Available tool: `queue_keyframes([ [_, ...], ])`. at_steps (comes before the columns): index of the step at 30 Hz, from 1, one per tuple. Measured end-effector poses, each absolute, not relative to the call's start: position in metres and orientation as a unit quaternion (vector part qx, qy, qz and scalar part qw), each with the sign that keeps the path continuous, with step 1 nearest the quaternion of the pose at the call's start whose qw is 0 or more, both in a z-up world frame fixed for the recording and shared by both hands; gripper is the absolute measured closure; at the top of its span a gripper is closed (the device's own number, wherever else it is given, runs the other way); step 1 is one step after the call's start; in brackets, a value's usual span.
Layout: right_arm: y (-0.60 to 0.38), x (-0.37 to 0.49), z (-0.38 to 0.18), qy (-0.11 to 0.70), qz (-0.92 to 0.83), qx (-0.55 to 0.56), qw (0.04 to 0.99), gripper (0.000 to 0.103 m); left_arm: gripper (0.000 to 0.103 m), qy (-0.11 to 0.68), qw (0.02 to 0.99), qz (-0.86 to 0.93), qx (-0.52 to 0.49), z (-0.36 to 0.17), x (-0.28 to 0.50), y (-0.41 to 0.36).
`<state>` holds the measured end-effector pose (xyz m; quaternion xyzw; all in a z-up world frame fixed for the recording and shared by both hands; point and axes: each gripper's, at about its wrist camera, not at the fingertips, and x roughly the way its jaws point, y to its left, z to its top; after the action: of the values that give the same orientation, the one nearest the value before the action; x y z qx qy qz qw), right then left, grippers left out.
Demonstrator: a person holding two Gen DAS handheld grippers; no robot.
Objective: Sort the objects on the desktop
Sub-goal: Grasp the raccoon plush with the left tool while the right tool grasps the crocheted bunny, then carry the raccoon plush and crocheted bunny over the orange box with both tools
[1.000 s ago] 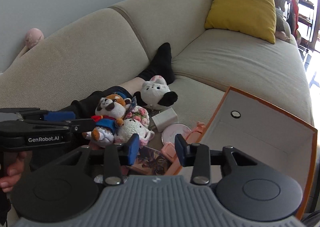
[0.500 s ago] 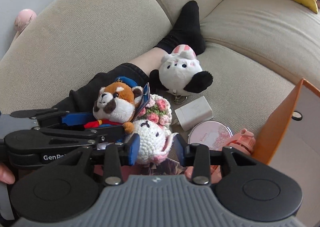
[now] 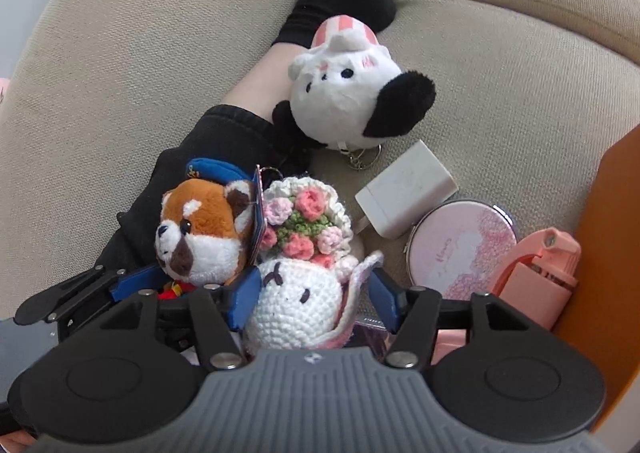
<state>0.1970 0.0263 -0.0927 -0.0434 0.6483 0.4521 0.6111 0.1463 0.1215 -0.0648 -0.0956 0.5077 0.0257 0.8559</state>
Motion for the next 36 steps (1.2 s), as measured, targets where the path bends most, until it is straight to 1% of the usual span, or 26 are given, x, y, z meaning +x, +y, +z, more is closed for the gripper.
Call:
queue_keyframes([
  [2, 0.027, 0.198, -0.103, 0.670, 0.444, -0.023, 0.595, 0.040, 0.037, 0.504, 0.857, 0.025, -0.102, -0.065, 0.146, 0.124],
  [4, 0.029, 0.198, -0.105, 0.674, 0.443, -0.015, 0.591, 0.038, 0.039, 0.500, 0.859, 0.027, -0.111, -0.064, 0.144, 0.127],
  [5, 0.029, 0.196, -0.104, 0.671, 0.444, -0.016, 0.593, 0.039, 0.040, 0.498, 0.859, 0.029, -0.114, -0.064, 0.143, 0.127],
  [6, 0.030, 0.193, -0.101, 0.665, 0.453, -0.018, 0.593, 0.045, 0.041, 0.495, 0.861, 0.030, -0.115, -0.064, 0.142, 0.127],
  [7, 0.030, 0.190, -0.097, 0.655, 0.461, -0.024, 0.598, 0.047, 0.042, 0.492, 0.862, 0.032, -0.117, -0.063, 0.141, 0.126],
  [9, 0.030, 0.183, -0.090, 0.640, 0.471, -0.039, 0.606, 0.055, 0.047, 0.484, 0.865, 0.034, -0.127, -0.061, 0.138, 0.126],
  [11, 0.029, 0.179, -0.083, 0.624, 0.479, -0.048, 0.616, 0.059, 0.051, 0.475, 0.868, 0.038, -0.137, -0.058, 0.134, 0.127],
  [14, 0.027, 0.174, -0.072, 0.593, 0.489, -0.064, 0.637, 0.062, 0.053, 0.459, 0.874, 0.044, -0.156, -0.050, 0.126, 0.128],
  [20, 0.002, 0.157, -0.039, 0.533, 0.507, -0.091, 0.671, 0.063, 0.054, 0.422, 0.887, 0.051, -0.178, -0.028, 0.104, 0.131],
  [27, -0.035, 0.140, 0.013, 0.454, 0.533, -0.085, 0.709, 0.064, 0.054, 0.375, 0.908, 0.058, -0.176, 0.007, 0.080, 0.126],
  [36, -0.116, 0.135, 0.066, 0.384, 0.497, -0.058, 0.776, 0.064, 0.054, 0.339, 0.926, -0.024, -0.165, 0.042, 0.085, 0.084],
])
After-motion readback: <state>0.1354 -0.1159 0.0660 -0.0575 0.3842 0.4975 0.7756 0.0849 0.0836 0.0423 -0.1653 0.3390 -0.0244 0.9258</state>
